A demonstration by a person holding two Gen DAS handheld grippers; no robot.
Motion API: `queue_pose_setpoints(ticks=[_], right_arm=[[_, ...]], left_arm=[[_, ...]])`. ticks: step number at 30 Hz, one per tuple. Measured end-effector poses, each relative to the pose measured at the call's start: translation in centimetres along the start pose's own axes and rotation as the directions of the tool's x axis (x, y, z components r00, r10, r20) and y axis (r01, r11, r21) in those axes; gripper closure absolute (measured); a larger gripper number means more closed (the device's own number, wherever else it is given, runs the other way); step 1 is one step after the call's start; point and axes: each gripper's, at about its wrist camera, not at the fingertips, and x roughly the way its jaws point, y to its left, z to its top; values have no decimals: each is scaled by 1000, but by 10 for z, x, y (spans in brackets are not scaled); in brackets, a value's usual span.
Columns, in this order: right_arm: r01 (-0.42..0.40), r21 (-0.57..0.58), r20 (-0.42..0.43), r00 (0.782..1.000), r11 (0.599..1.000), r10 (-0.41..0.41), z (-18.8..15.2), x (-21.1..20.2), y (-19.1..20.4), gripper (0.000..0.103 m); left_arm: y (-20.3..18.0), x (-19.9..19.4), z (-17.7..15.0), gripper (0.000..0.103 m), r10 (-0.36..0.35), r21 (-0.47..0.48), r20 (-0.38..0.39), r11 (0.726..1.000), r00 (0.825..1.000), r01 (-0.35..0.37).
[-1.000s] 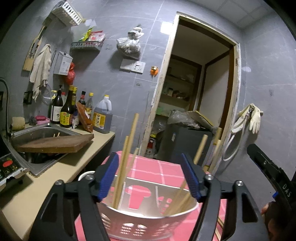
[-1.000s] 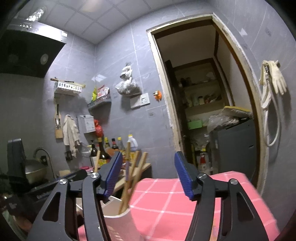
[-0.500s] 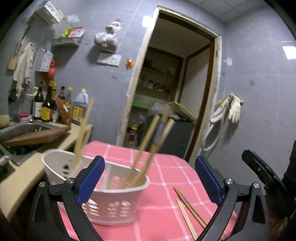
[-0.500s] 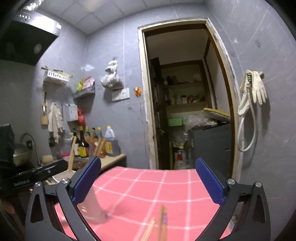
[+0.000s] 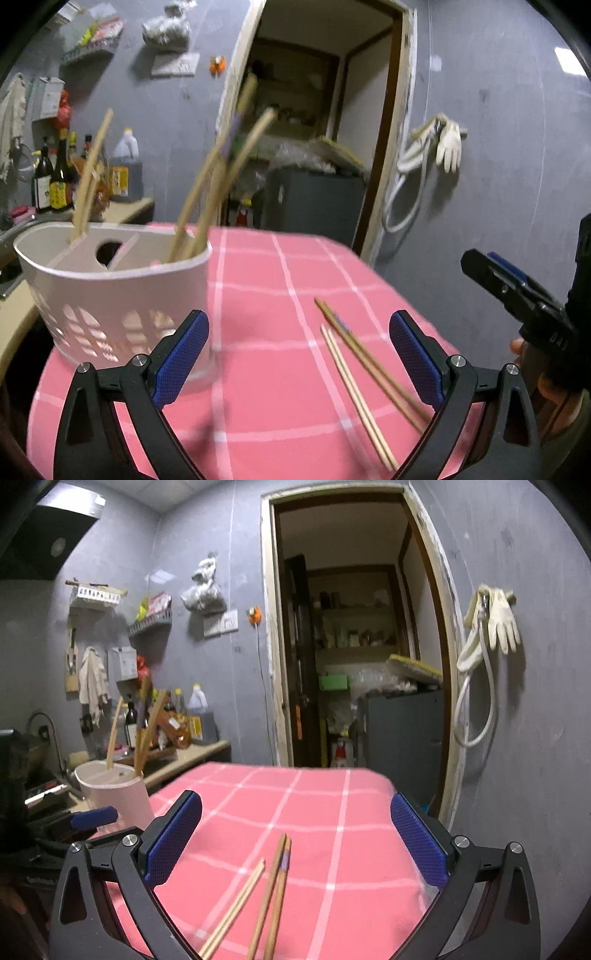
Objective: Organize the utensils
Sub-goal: 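Move both tools back over the remaining chopsticks, fingers open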
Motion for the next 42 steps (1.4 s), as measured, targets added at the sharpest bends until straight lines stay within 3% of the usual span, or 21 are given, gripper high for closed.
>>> queue_pose_setpoints(ticks=[7,9,11,14,18,22,27,32,42], right_arm=[[9,21,-150,989,1000,-6,-13,21,-11,1],[-1,22,-210,978,1000,6,-17,30,-13,6],[-4,21,-265,964,1000,9,-22,39,-15,19],[-14,25,-347,937,1000,22,-29,53,-17,34],[-44,24,-421,906,999,50,-37,64,-16,44],[-66,27,-473,878,997,71,-45,74,-15,54],[-81,35,-529,844,996,87,-50,86,-15,59],[-79,51,-561,823,996,94,-54,93,-18,61],[-95,58,-599,793,994,111,-58,105,-16,67]], left_arm=[[-4,27,-8,8,-11,12,-134,1000,991,13],[-6,35,-10,9,-16,16,-173,1000,985,19],[-3,40,-11,14,-27,16,-208,999,978,31],[-3,54,-12,27,-47,8,-270,999,962,51],[-7,69,-15,37,-55,14,-333,998,941,63],[-10,82,-18,48,-59,19,-383,997,922,72],[-13,98,-21,54,-51,27,-438,997,897,70],[-17,106,-22,55,-34,43,-447,997,894,60],[-18,120,-19,77,-21,50,-458,998,889,49]])
